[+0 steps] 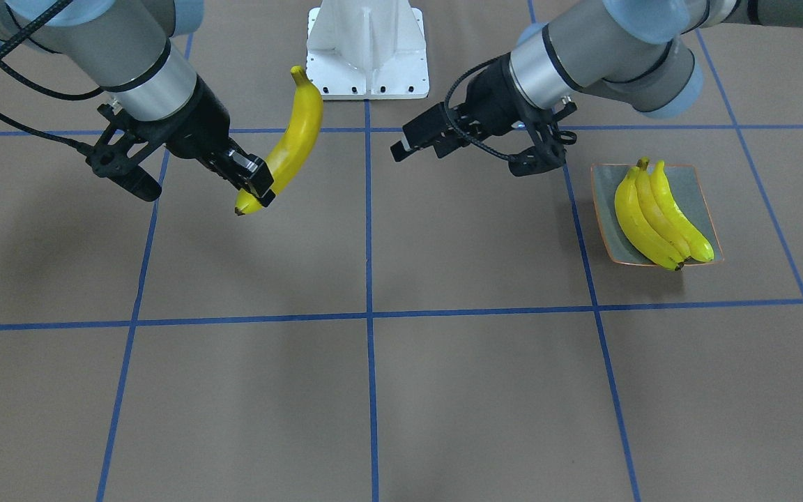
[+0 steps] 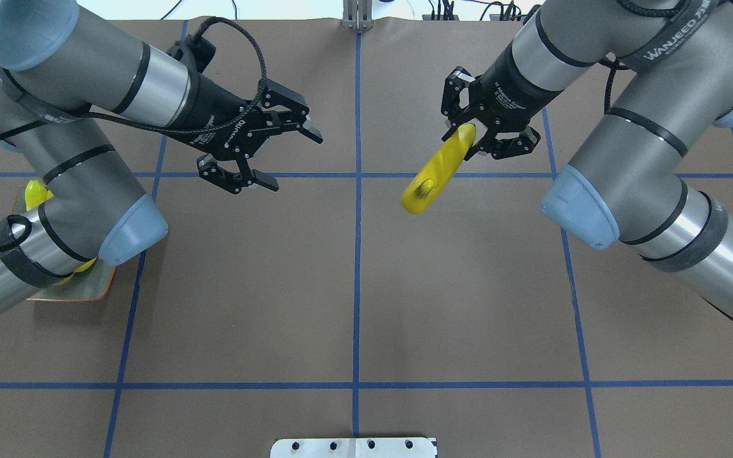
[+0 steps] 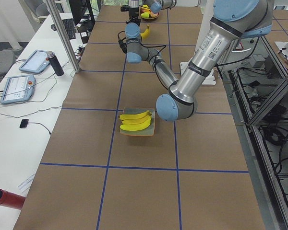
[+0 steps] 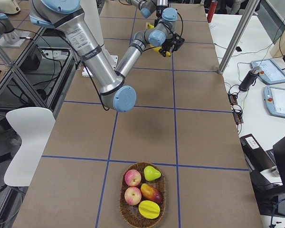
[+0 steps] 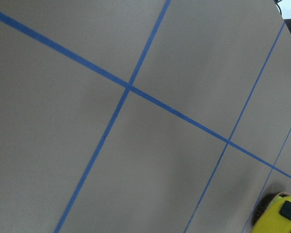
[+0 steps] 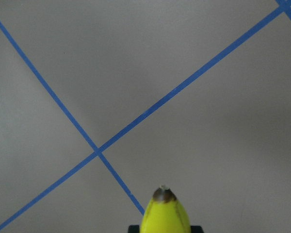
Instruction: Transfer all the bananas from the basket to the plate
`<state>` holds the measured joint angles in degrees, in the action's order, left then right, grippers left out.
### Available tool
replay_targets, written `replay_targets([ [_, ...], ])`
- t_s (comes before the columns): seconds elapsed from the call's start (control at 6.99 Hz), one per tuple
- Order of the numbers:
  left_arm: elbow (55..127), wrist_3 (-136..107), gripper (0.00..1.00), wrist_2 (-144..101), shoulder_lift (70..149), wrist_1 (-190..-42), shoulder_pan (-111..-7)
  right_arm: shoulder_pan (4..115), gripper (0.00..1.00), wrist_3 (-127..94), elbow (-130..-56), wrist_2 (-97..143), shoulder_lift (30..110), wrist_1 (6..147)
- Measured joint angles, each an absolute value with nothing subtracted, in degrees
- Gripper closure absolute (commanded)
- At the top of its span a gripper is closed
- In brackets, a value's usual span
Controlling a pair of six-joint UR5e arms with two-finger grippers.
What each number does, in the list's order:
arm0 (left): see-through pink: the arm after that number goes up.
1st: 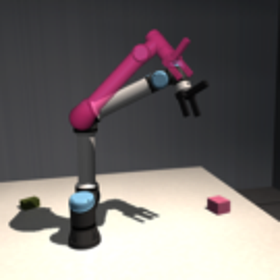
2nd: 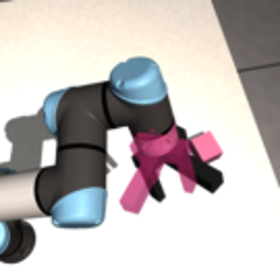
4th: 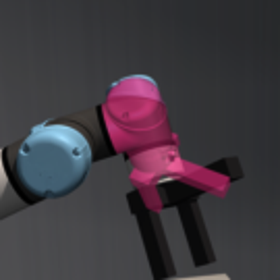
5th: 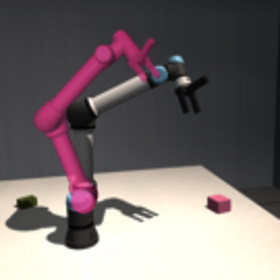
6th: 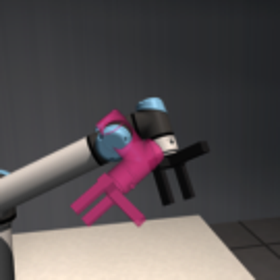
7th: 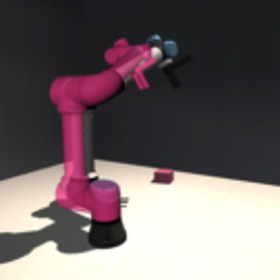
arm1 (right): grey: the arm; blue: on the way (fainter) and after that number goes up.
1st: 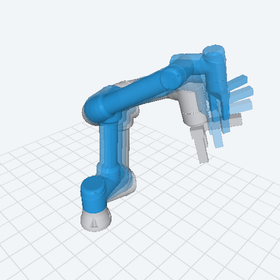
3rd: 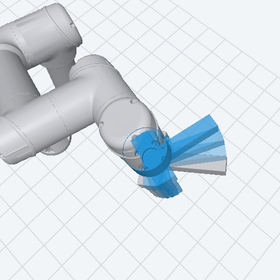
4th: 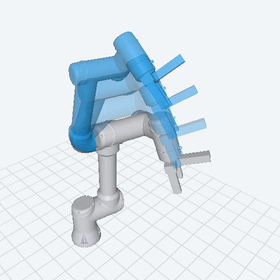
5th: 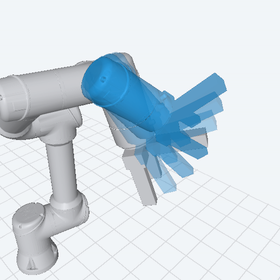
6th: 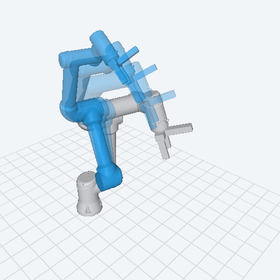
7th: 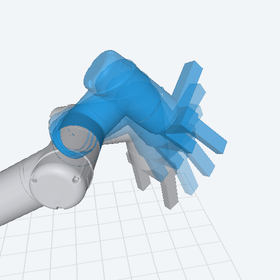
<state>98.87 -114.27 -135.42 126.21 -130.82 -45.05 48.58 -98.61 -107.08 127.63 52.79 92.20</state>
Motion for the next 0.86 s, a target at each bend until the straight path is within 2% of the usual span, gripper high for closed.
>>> replay_targets([
  [0.29,99.3,-116.6,0.0,-135.4,128.3,-130.3,-43.0,47.2,1.0,-98.7,-107.1,125.8,50.6,88.6],
  [0.86,99.5,-117.4,0.0,-135.2,129.5,-130.3,-42.6,46.3,1.0,-96.7,-106.9,124.5,51.3,83.0],
])
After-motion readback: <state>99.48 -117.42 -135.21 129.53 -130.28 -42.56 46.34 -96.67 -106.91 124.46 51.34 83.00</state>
